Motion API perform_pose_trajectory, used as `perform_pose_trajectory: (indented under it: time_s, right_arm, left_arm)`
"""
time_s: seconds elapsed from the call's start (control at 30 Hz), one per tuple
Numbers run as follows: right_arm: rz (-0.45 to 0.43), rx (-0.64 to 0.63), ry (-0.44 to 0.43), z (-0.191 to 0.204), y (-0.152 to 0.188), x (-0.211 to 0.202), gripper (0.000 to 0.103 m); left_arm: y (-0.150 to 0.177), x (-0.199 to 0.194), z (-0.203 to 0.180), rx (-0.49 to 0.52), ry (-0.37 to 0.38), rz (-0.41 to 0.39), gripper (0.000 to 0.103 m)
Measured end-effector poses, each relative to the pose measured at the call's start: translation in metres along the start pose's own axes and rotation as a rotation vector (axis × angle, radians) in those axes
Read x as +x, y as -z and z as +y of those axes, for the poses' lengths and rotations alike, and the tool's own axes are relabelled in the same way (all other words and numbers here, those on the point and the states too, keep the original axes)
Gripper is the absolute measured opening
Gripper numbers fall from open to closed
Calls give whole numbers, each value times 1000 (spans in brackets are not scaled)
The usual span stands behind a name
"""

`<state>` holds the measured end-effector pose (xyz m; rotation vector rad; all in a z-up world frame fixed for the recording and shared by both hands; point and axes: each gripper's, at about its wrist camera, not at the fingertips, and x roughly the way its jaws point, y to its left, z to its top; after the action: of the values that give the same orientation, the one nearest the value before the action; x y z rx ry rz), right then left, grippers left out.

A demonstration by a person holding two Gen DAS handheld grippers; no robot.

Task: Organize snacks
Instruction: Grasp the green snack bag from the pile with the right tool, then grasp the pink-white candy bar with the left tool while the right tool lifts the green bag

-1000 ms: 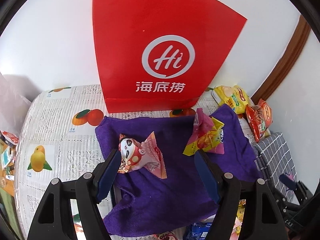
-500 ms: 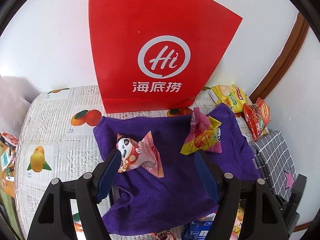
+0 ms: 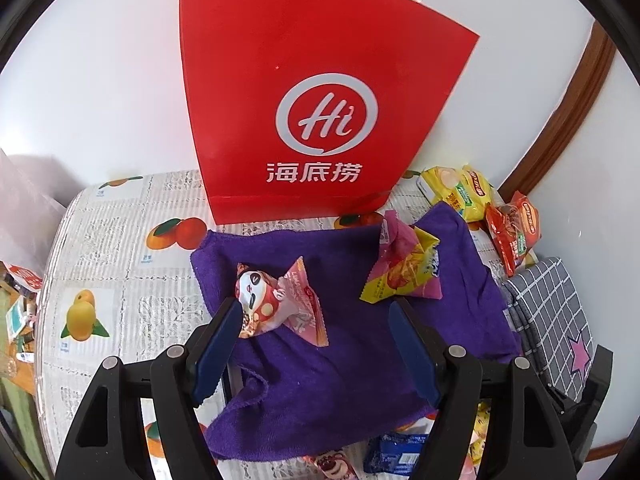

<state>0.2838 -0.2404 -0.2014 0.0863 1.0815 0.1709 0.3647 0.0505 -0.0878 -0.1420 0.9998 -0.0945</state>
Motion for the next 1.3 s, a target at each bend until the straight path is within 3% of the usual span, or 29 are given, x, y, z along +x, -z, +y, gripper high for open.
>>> perform_pose_trajectory:
  time_s: [0.23,0.47,0.73,0.97,1.07,1.23,1.3]
  right_arm:
    - [-57,17,-3,1,2,-32,48]
    - [-145,11,4,12,11,-81,48]
    - [-181,-17,17,11,26,-112,48]
    - [-164,0,5,3,35,-106,48]
    - [-148,8,0,2,40,-99,48]
    - [-132,12,-9,4,44,-95,48]
    - [-133,9,-9,6,45,-97,48]
  left_arm:
    - [18,-19,-8,24,-12,1,74]
    - [61,-31,-19,45,13,43,74]
    - [106,-7,-19,25,-19,142,74]
    - [137,15,-14,11,-35,208,72]
    - [148,19,-11,-4,-30,220,60]
    - [157,16,-5,1,-28,211,29]
    - [158,12,-4,9,-30,201,24]
